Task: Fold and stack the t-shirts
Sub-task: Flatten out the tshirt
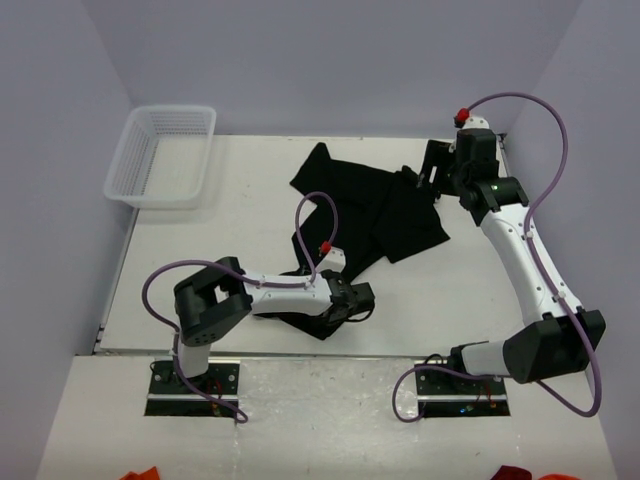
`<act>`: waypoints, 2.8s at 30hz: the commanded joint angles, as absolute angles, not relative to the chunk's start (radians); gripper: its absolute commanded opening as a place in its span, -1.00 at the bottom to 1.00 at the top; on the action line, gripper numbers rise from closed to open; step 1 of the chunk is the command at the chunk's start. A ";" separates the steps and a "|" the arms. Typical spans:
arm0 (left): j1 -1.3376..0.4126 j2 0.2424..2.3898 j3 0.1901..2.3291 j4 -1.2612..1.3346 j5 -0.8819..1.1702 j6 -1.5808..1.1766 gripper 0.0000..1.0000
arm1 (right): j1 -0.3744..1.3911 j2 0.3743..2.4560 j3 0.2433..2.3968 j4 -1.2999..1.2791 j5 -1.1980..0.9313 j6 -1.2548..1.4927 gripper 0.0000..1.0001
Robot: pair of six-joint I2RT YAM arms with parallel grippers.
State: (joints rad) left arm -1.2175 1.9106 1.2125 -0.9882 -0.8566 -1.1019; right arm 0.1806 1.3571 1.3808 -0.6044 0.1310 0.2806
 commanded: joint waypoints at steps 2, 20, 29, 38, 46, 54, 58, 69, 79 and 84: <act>-1.213 1.848 1.238 -0.970 -0.874 -1.100 -0.16 | 0.187 1.367 1.382 -0.572 0.129 0.293 0.51; -1.175 1.925 1.173 -1.018 -0.893 -1.209 -0.21 | 0.189 1.353 1.368 -0.563 0.126 0.287 0.53; -1.175 1.962 1.163 -1.074 -0.904 -1.299 -0.24 | 0.193 1.348 1.371 -0.565 0.115 0.290 0.54; -1.173 1.980 1.167 -1.077 -0.919 -1.305 -0.42 | 0.204 1.355 1.373 -0.571 0.107 0.287 0.54; -1.175 1.962 1.172 -1.140 -0.928 -1.353 -0.54 | 0.210 1.408 1.397 -0.607 0.169 0.296 0.55; -1.189 1.922 1.186 -1.235 -0.939 -1.411 -0.72 | 0.207 1.456 1.402 -0.683 0.316 0.385 0.54; -1.196 1.894 1.183 -1.246 -0.939 -1.420 -0.99 | 0.186 1.477 1.376 -0.715 0.316 0.448 0.54; -1.200 1.865 1.177 -1.259 -0.960 -1.419 -1.00 | 0.071 1.516 1.253 -0.704 0.213 0.561 0.41; -1.201 1.781 1.137 -1.172 -0.948 -1.332 -1.00 | -0.075 1.607 1.127 -0.641 0.060 0.650 0.35; -1.200 1.747 1.126 -1.111 -0.942 -1.263 -1.00 | -0.097 1.722 1.201 -0.656 0.035 0.603 0.21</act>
